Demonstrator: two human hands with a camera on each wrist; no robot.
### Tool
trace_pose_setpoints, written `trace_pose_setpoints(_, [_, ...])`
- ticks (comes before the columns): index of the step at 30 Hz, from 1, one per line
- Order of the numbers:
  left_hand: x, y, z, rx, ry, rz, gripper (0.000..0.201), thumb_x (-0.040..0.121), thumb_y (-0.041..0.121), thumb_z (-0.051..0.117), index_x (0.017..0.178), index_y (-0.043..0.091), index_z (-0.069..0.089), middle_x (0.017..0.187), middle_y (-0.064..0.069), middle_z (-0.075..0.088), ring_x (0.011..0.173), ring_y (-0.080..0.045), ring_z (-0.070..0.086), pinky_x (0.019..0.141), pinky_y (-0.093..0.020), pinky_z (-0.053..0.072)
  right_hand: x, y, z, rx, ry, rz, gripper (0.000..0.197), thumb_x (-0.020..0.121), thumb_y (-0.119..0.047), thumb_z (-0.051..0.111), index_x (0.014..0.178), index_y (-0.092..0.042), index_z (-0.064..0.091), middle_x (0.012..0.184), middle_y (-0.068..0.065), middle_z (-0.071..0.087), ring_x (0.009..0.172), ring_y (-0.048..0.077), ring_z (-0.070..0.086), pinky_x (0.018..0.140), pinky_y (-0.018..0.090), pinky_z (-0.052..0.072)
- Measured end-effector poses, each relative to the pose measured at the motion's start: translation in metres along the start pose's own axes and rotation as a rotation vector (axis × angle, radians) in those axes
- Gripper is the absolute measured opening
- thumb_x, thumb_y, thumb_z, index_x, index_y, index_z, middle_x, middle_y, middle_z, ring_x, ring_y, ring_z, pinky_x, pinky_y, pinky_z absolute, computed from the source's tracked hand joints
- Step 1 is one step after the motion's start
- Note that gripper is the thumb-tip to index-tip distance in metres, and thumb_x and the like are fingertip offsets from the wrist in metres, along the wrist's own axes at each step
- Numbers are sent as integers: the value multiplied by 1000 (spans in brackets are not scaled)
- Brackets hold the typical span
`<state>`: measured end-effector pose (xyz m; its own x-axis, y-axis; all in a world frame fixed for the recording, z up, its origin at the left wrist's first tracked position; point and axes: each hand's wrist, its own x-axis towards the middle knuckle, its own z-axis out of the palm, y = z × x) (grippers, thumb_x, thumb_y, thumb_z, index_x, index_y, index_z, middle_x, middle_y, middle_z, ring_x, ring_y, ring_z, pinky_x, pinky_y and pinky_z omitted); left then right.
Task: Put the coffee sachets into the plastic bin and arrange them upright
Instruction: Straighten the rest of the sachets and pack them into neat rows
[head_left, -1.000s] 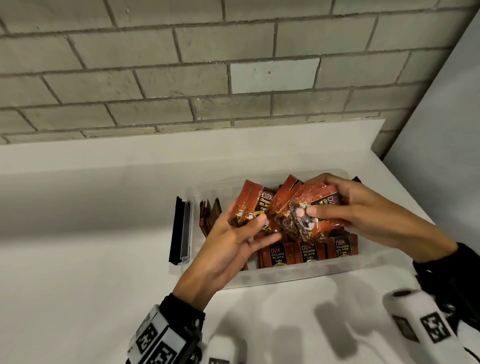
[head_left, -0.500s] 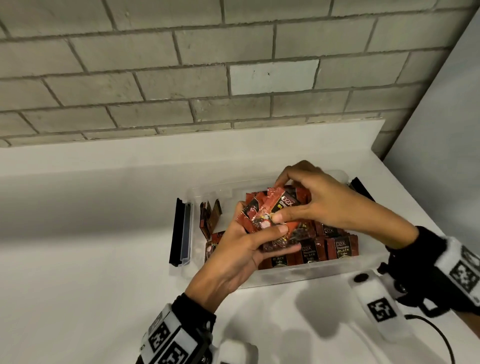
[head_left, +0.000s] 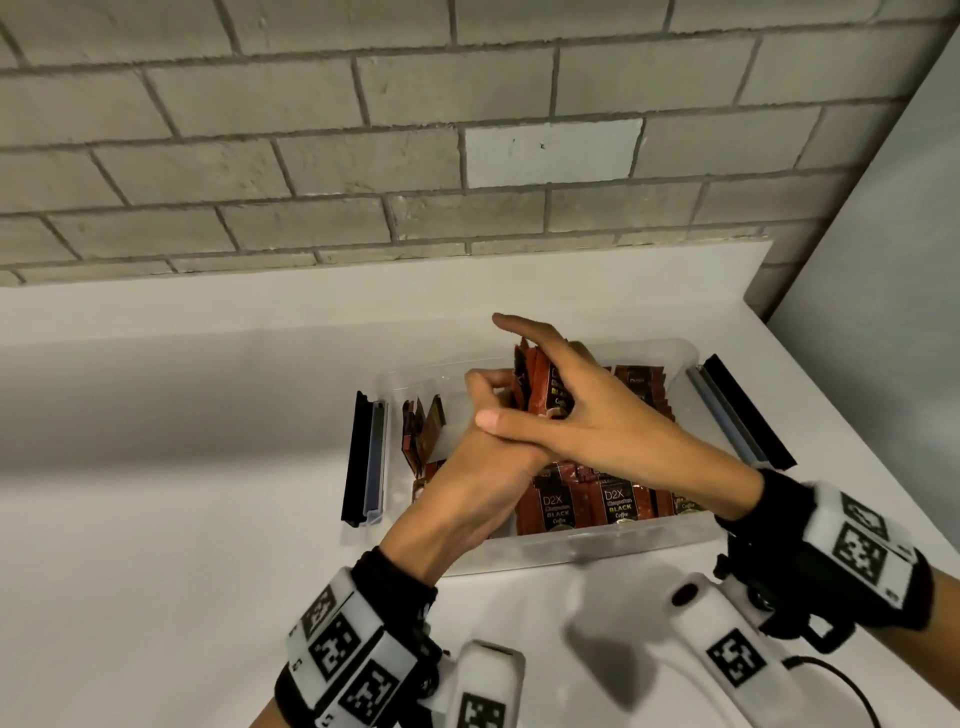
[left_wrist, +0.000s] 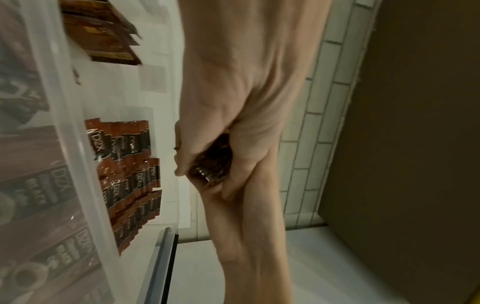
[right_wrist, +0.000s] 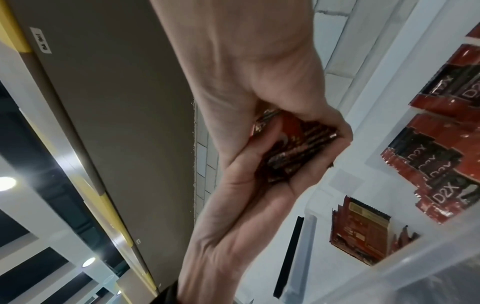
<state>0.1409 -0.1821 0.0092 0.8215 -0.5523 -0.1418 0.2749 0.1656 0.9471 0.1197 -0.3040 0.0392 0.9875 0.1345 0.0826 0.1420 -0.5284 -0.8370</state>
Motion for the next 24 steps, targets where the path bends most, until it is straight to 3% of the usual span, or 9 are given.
trace_pose_setpoints(2, [2, 5, 1, 19, 18, -3, 75, 79, -11, 63, 134, 19, 22, 134, -21, 46, 120, -28, 55, 97, -46, 49, 8, -1, 1, 8, 114, -6, 50, 78, -51, 65, 123, -46, 43, 108, 0, 51, 99, 10, 55, 83, 17, 43])
trace_pose_setpoints(4, [5, 12, 0, 43, 41, 8, 71, 79, -8, 64, 126, 32, 28, 136, -13, 45, 124, -26, 50, 101, -46, 46, 19, -2, 2, 13, 227, -23, 30, 86, -44, 61, 110, -31, 49, 94, 3, 53, 88, 14, 56, 72, 18, 43])
trace_pose_setpoints(6, [12, 22, -3, 116, 102, 40, 67, 80, -2, 65, 124, 37, 32, 132, -10, 48, 119, -22, 53, 94, -36, 51, 32, -5, 1, -9, 315, -37, 28, 87, -45, 59, 100, -22, 51, 87, 5, 57, 78, 14, 59, 65, 20, 47])
trace_pose_setpoints(8, [21, 35, -10, 256, 193, 107, 65, 73, 9, 72, 126, 30, 43, 124, -8, 55, 110, -19, 58, 85, -27, 54, 44, -13, -1, -84, 392, -48, 32, 86, -49, 59, 94, -19, 51, 86, 3, 55, 72, 7, 58, 58, 11, 45])
trace_pose_setpoints(11, [27, 57, -14, 280, 263, 203, 58, 74, -3, 69, 125, 17, 52, 109, -4, 66, 103, -16, 64, 89, -32, 54, 62, -25, -5, -102, 462, -80, 34, 85, -50, 61, 97, -21, 48, 95, 2, 54, 78, 5, 55, 60, 3, 41])
trace_pose_setpoints(14, [31, 70, -12, 150, 299, 217, 54, 80, -15, 59, 127, 5, 42, 109, -11, 64, 102, -21, 65, 87, -35, 56, 78, -35, -4, -21, 484, -177, 40, 83, -42, 66, 114, -25, 48, 106, -4, 57, 92, 10, 57, 74, 11, 45])
trace_pose_setpoints(19, [32, 78, -15, 296, 146, 195, 35, 86, -13, 50, 114, 7, 50, 112, -10, 64, 104, -15, 64, 89, -31, 55, 94, -43, 0, -86, 437, -170, 18, 89, -30, 58, 104, -20, 63, 105, 4, 54, 95, 11, 54, 77, 9, 41])
trace_pose_setpoints(21, [32, 80, -18, 326, 131, 132, 37, 90, -10, 45, 123, 6, 45, 118, -10, 63, 105, -15, 64, 88, -34, 55, 95, -44, 5, -66, 403, -152, 20, 91, -27, 55, 100, -11, 62, 104, 5, 59, 94, 14, 56, 79, 19, 45])
trace_pose_setpoints(24, [31, 82, -25, 307, 133, 92, 28, 94, -7, 43, 115, 9, 53, 112, -11, 64, 103, -18, 65, 86, -34, 56, 91, -48, 0, -80, 199, -107, 37, 92, -42, 55, 106, -8, 57, 105, 7, 58, 94, 15, 56, 81, 27, 46])
